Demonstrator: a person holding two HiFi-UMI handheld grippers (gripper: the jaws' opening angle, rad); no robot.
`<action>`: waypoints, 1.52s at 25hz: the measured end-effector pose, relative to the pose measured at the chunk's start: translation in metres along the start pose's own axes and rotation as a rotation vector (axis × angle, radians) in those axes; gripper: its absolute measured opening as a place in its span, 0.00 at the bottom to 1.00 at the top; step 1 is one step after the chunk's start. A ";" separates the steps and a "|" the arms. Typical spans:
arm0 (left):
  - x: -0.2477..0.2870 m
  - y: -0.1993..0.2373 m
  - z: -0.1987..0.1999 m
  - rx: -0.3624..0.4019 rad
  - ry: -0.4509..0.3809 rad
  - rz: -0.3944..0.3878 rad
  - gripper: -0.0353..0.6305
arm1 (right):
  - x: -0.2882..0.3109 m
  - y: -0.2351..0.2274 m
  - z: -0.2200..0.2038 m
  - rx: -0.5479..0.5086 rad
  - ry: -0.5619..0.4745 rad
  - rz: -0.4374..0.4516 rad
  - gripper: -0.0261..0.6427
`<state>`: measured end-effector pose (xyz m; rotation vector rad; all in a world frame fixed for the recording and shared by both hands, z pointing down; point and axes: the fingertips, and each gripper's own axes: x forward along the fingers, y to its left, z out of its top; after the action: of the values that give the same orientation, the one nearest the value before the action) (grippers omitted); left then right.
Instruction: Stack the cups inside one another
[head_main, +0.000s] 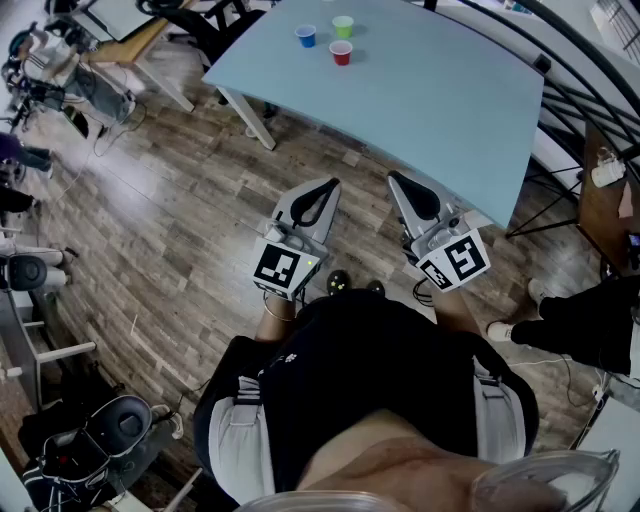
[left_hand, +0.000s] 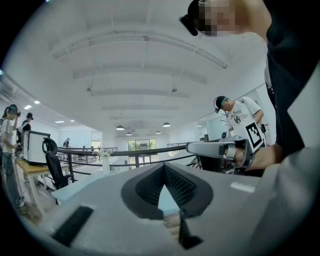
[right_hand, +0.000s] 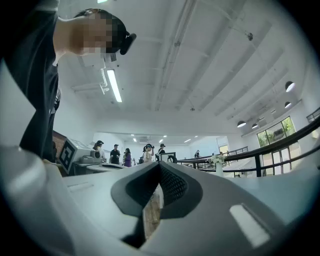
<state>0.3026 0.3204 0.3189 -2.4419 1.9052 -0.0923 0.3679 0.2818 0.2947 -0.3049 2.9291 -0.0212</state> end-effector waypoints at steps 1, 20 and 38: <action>0.000 0.001 0.000 0.001 -0.006 -0.004 0.04 | 0.000 0.000 0.000 0.001 -0.002 -0.002 0.05; -0.013 0.021 -0.002 -0.031 -0.034 -0.038 0.04 | 0.010 0.013 -0.004 0.037 -0.038 -0.034 0.05; -0.068 0.090 -0.021 -0.030 -0.016 0.027 0.04 | 0.065 0.041 -0.029 0.100 -0.024 -0.059 0.04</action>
<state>0.1975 0.3650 0.3321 -2.4272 1.9472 -0.0433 0.2912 0.3086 0.3092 -0.3723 2.8831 -0.1702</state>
